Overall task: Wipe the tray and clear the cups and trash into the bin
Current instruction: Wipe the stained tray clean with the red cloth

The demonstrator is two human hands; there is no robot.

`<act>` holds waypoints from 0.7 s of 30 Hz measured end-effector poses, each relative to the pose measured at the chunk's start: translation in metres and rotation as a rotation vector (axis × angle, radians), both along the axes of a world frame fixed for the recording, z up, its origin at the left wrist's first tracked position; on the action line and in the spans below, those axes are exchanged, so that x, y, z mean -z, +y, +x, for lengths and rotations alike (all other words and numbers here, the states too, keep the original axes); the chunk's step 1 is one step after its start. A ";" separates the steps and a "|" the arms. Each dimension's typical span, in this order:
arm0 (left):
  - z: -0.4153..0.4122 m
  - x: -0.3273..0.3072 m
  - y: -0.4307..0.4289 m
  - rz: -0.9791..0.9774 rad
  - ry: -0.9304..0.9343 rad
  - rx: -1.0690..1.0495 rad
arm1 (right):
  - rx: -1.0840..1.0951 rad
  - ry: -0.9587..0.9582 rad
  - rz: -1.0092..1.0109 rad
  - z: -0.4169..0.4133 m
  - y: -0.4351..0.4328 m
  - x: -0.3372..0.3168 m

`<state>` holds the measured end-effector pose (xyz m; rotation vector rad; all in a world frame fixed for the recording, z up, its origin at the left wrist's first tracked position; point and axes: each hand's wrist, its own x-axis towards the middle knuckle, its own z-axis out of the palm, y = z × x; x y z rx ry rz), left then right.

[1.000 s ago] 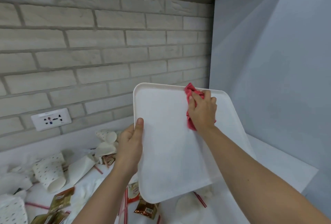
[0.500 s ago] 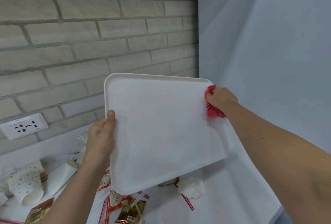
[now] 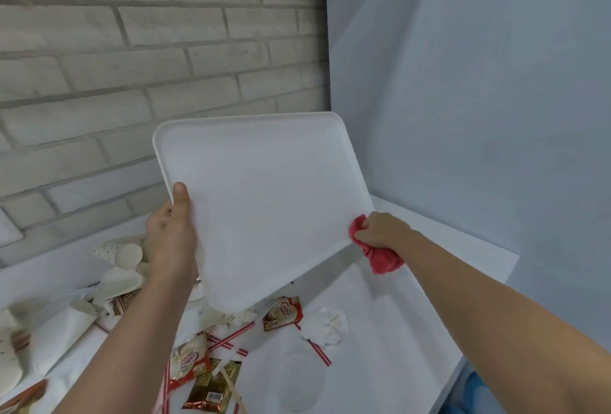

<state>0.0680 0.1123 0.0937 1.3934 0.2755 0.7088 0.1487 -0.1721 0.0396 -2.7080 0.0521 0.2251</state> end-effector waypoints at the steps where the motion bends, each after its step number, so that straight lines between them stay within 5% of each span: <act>1: 0.003 0.001 -0.006 -0.025 -0.020 -0.004 | -0.046 -0.017 -0.007 -0.004 0.008 0.002; 10: 0.029 0.026 -0.042 -0.084 -0.033 -0.092 | -0.259 -0.105 0.156 -0.066 0.079 0.015; 12: 0.036 0.031 -0.049 -0.139 0.006 -0.171 | -0.209 -0.128 0.333 -0.075 0.082 0.022; 16: 0.044 0.027 -0.067 -0.338 0.019 -0.195 | 0.087 -0.111 1.050 -0.072 0.081 0.025; 21: 0.050 0.023 -0.056 -0.490 -0.063 0.124 | 0.022 -0.173 1.265 -0.050 0.040 -0.013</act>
